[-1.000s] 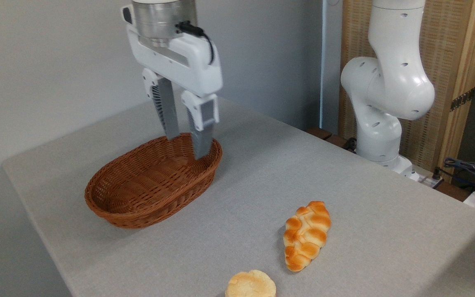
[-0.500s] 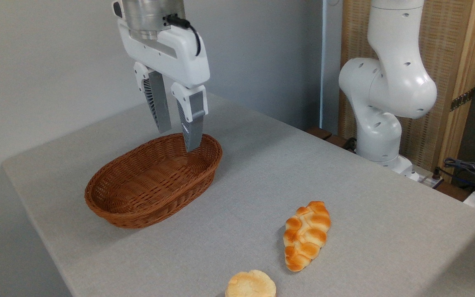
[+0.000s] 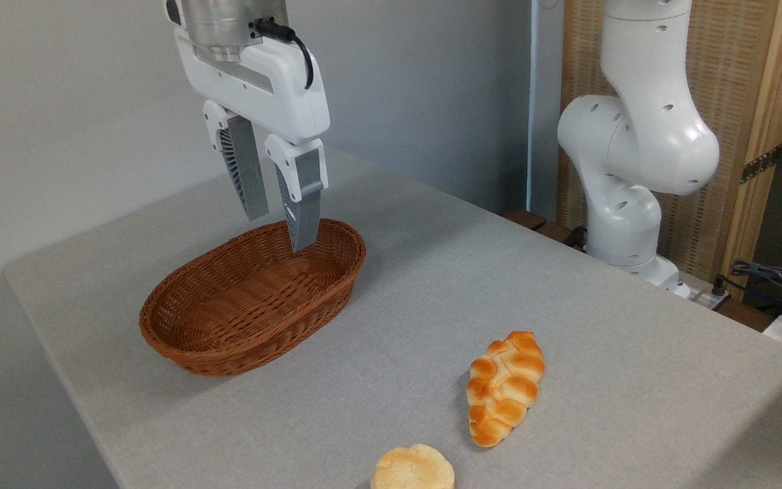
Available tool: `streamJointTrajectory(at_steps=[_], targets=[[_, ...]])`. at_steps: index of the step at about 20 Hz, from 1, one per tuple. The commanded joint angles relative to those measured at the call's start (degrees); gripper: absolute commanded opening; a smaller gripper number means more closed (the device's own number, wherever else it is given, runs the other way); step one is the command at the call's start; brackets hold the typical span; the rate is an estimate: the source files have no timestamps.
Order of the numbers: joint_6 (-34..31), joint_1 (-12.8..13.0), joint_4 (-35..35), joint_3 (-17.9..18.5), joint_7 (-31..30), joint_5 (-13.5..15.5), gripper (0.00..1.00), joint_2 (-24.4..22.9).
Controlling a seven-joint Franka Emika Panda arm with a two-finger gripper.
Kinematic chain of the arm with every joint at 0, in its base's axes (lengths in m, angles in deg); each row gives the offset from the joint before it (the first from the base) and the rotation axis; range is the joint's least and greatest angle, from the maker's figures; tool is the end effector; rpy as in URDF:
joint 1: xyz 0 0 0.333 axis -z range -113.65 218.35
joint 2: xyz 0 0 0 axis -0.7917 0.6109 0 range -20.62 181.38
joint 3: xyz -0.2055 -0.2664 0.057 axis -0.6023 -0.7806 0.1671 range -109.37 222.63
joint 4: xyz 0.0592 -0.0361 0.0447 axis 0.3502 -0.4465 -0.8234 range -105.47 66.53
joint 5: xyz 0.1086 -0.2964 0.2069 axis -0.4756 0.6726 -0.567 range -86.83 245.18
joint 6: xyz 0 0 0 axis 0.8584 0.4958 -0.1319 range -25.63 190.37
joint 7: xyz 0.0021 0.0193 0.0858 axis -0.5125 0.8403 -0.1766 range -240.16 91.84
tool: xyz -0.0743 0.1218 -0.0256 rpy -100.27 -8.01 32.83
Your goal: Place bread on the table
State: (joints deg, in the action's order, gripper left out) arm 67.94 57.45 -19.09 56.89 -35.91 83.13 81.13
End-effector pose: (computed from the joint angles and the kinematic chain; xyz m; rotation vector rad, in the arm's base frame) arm 0.5464 -0.0562 0.6121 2.8708 -1.1307 0.0872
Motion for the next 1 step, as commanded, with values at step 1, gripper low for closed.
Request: streamJointTrajectory(at_steps=[1], targets=[[-2.0, 0.2, 1.6, 0.4, 0.7, 0.0, 1.00, 0.4]])
